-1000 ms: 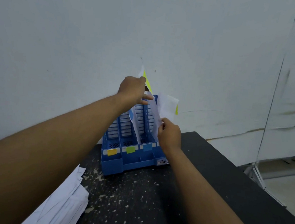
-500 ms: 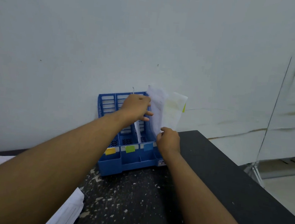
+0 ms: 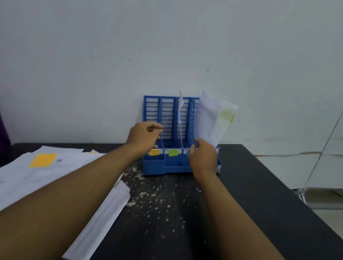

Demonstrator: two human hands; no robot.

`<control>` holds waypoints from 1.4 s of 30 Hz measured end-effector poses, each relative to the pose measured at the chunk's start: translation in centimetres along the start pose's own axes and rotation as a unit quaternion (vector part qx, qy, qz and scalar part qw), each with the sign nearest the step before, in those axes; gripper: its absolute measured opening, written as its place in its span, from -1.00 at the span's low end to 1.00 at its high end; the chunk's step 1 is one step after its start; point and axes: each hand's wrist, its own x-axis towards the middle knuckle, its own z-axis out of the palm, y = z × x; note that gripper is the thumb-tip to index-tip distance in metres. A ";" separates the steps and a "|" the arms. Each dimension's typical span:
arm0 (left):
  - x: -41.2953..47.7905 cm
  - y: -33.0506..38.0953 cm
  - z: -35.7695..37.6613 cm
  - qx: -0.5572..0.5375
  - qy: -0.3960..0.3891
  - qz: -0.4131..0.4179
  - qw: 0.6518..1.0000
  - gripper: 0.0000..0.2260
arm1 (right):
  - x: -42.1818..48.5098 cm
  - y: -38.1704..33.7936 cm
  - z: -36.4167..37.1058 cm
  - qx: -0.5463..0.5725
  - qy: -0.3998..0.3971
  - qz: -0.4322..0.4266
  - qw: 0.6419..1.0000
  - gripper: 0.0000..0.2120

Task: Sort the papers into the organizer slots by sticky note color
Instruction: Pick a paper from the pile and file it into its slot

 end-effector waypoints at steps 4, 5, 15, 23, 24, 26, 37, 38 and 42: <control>-5.0 -4.8 -5.2 0.097 0.062 0.032 0.993 -0.80 | -4.7 -3.8 1.4 0.013 -0.042 -0.061 0.997 -0.68; -6.3 -5.9 -6.5 0.113 0.067 0.031 0.991 -0.79 | -5.9 -4.8 1.9 0.016 -0.049 -0.075 0.996 -0.69; -17.6 -15.7 -19.6 0.271 0.163 0.009 0.949 -0.74 | -18.6 -13.5 9.2 0.010 -0.205 -0.202 0.958 -0.63; -20.6 -18.7 -23.5 0.297 0.164 -0.004 0.941 -0.66 | -22.8 -17.4 13.1 0.007 -0.291 -0.317 0.903 -0.53; -20.9 -19.0 -23.7 0.276 0.157 -0.013 0.948 -0.65 | -22.9 -17.9 13.4 0.001 -0.299 -0.329 0.896 -0.51; -21.3 -19.4 -23.7 0.240 0.155 -0.029 0.958 -0.64 | -23.1 -18.6 14.1 -0.021 -0.311 -0.354 0.882 -0.50; -21.6 -20.0 -23.7 0.179 0.225 -0.011 0.958 -0.76 | -23.1 -20.0 16.7 -0.089 -0.230 -0.444 0.862 -0.86; -21.6 -19.9 -23.7 0.178 0.233 0.001 0.956 -0.79 | -23.0 -20.1 16.5 -0.074 -0.227 -0.430 0.871 -0.87; -22.0 -19.7 -23.6 0.087 0.184 -0.014 0.979 -0.89 | -22.8 -20.4 15.2 0.009 -0.258 -0.341 0.904 -0.87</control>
